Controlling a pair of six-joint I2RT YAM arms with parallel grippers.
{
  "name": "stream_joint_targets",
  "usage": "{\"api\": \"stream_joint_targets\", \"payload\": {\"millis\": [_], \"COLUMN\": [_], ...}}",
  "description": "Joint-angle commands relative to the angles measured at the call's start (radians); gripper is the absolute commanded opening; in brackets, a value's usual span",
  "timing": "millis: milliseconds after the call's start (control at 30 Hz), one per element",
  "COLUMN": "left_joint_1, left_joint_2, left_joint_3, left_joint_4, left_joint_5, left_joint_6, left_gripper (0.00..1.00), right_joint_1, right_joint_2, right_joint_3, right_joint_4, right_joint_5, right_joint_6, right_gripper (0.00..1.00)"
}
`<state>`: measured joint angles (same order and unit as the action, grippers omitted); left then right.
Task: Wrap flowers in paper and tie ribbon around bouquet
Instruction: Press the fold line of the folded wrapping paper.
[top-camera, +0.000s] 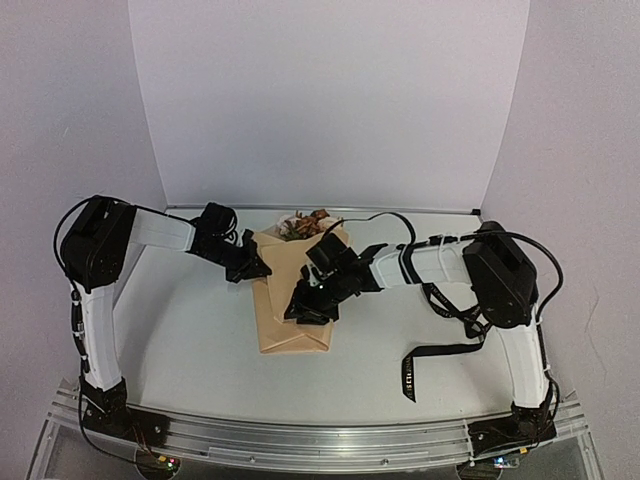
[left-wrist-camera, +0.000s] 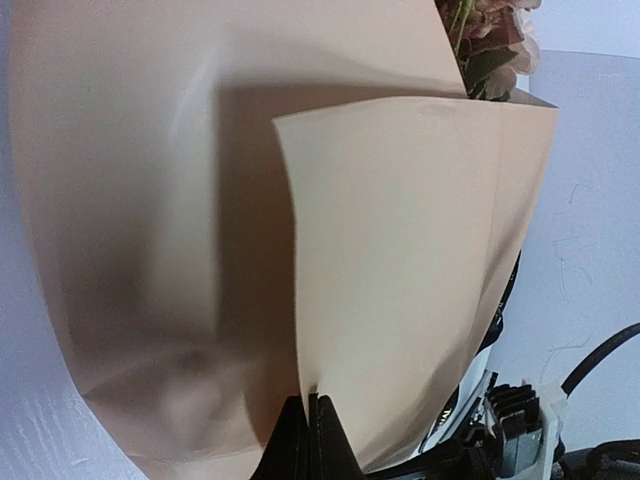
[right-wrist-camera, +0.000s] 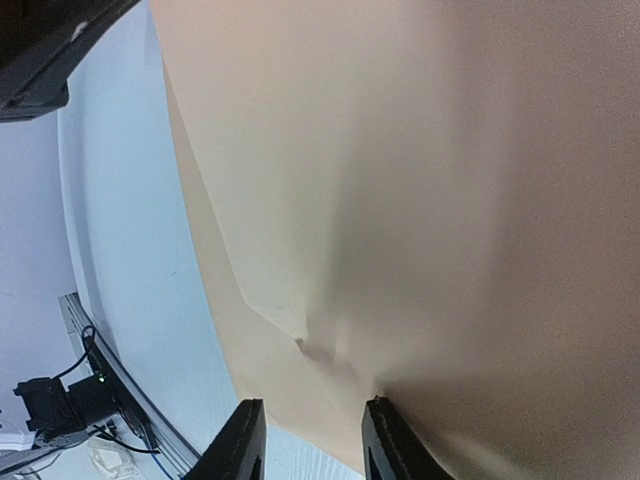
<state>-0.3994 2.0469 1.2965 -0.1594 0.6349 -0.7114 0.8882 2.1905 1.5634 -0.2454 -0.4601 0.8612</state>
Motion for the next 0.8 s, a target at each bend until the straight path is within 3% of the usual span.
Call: {"api": "stream_joint_targets", "payload": {"millis": [0,300,567,767], "left_joint_1": [0.017,0.031,0.036,0.036], "left_joint_2": [0.006,0.016,0.031,-0.055], "left_joint_3": [0.047,0.055,0.071,0.098], "left_joint_4": [-0.014,-0.039,-0.080,-0.116], "left_joint_5": [-0.008,-0.021,-0.042,-0.051], "left_joint_6": [0.019,0.012,0.016,0.033], "left_gripper": [0.00,0.00,0.00,0.20], "right_joint_1": [-0.044,-0.087,-0.088,-0.088], "right_joint_2": [-0.089,-0.094,-0.058,-0.040], "right_joint_3": [-0.085,-0.328,-0.408,-0.419], "right_joint_4": [0.101,0.539,0.685,0.689], "right_joint_5": [-0.026,-0.116,-0.112,-0.104], "right_joint_6": [0.004,0.181,0.278,0.304], "right_gripper": [0.40,0.42,0.39,0.38]}}
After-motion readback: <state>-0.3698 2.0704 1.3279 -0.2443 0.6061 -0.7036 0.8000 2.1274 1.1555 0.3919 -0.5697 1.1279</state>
